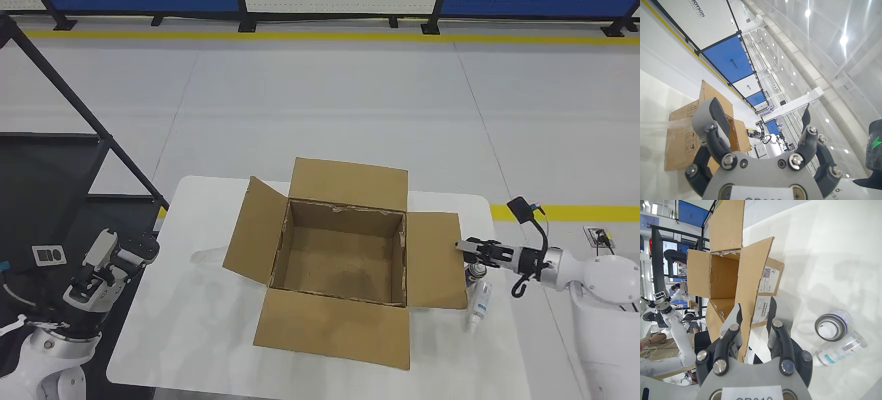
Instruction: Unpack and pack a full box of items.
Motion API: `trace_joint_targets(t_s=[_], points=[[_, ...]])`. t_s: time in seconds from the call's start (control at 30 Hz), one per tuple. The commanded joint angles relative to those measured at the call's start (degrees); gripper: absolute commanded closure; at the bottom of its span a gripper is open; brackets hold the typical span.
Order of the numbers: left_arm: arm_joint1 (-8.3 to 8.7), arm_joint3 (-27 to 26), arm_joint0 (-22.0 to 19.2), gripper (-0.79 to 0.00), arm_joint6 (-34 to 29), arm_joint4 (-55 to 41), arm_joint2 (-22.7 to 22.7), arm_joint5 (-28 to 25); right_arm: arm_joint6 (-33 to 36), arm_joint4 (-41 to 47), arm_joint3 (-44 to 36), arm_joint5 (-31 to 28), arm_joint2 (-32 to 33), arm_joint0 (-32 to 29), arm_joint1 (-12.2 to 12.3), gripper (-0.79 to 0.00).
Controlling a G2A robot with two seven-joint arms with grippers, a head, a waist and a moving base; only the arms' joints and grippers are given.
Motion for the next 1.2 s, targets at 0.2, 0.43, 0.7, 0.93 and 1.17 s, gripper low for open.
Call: trace_joint_targets(t_s=[0.2,0.43,0.7,0.93,1.17], points=[[0.0,0.0,0.0,-0.785,0.0,0.0,0.0,0.0,-0.9,0.7,0.1,1.1,-3.4,1.2,0.6,-0.172],[0.0,0.0,0.0,-0.785,0.0,0.0,0.0,0.0,-2.0,1.7,0.9,1.4,-6.3,2.4,1.0,-0.068],[0.0,0.0,0.0,-0.785,0.0,0.0,0.0,0.0,-4.6,2.9,-0.3,2.0,-9.6,2.7,1.2,0.0],[0.0,0.0,0.0,-0.785,0.0,0.0,0.0,0.0,-6.0,3.2,-4.0,5.0,-11.4,1.5,1.6,-0.034],[0.0,0.0,0.0,-0.785,0.0,0.0,0.0,0.0,-7.7,0.9,-11.5,8.4,-9.5,-2.5,2.7,-0.785]])
